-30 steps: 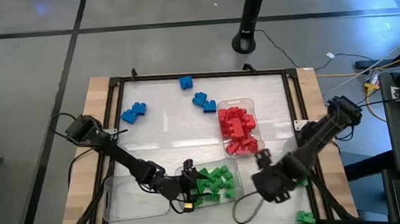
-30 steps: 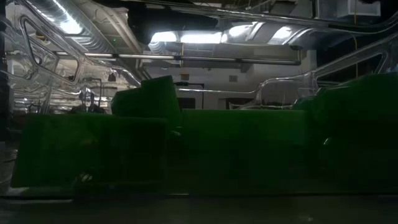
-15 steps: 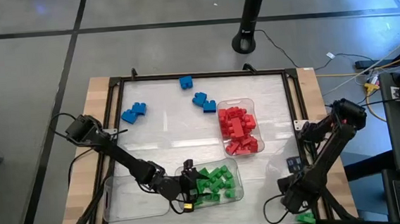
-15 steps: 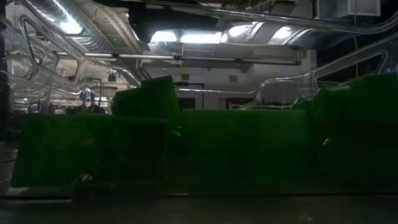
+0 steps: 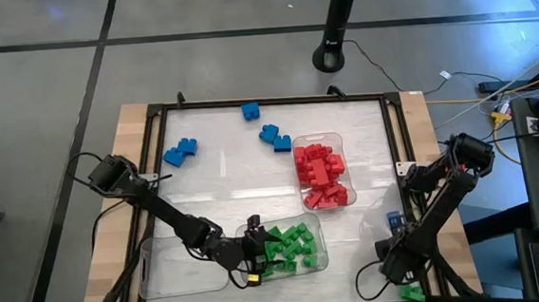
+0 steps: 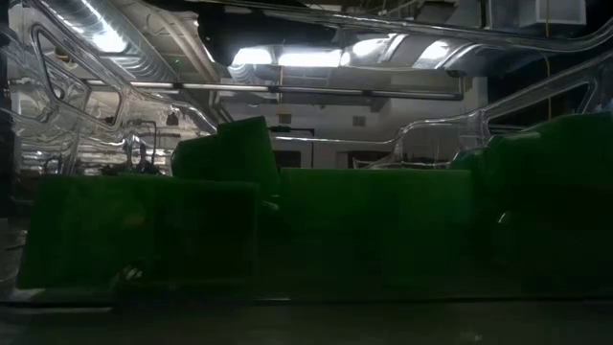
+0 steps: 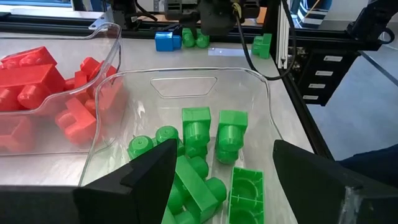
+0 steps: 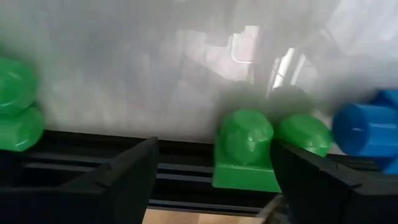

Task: Sort blocks
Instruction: Put the green game piece into the bottom right transparent bin

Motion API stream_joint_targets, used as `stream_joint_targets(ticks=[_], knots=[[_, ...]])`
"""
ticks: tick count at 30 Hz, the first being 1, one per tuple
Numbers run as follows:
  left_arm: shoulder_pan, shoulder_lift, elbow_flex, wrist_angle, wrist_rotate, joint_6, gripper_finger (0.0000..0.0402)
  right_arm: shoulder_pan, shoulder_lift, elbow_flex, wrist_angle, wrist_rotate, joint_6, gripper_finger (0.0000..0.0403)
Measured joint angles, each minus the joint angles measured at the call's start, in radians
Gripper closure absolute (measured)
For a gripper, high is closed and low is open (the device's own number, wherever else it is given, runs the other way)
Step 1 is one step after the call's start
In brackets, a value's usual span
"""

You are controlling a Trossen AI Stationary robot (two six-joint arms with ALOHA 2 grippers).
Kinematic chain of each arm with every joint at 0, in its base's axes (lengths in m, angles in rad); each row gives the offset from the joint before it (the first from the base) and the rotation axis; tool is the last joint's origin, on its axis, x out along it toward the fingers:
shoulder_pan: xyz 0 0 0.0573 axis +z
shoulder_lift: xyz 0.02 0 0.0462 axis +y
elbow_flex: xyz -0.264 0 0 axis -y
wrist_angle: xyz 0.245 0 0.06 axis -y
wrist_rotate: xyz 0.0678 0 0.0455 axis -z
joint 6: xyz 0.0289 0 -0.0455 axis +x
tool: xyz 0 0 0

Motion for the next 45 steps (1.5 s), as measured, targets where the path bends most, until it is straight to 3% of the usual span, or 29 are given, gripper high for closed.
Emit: stream_joint_targets(ticks=[10, 24, 33, 39, 45], knots=[[0.000, 0.000, 0.000, 0.000, 0.000, 0.000, 0.0147, 0.000, -0.002, -0.058, 0.045, 0.000, 0.022, 0.0109], [0.000, 0.000, 0.000, -0.003, 0.000, -0.001, 0.0147, 0.001, -0.002, -0.072, 0.032, 0.095, 0.023, 0.0273], [0.000, 0.000, 0.000, -0.003, 0.000, -0.007, 0.0147, 0.001, -0.003, -0.106, 0.055, 0.091, 0.026, 0.0261], [-0.002, 0.000, 0.000, -0.003, 0.000, -0.007, 0.0147, 0.000, -0.003, -0.103, 0.062, 0.092, -0.008, 0.0299], [-0.002, 0.000, 0.000, -0.003, 0.000, -0.007, 0.0147, 0.002, 0.003, -0.054, 0.042, 0.106, -0.020, 0.0300]])
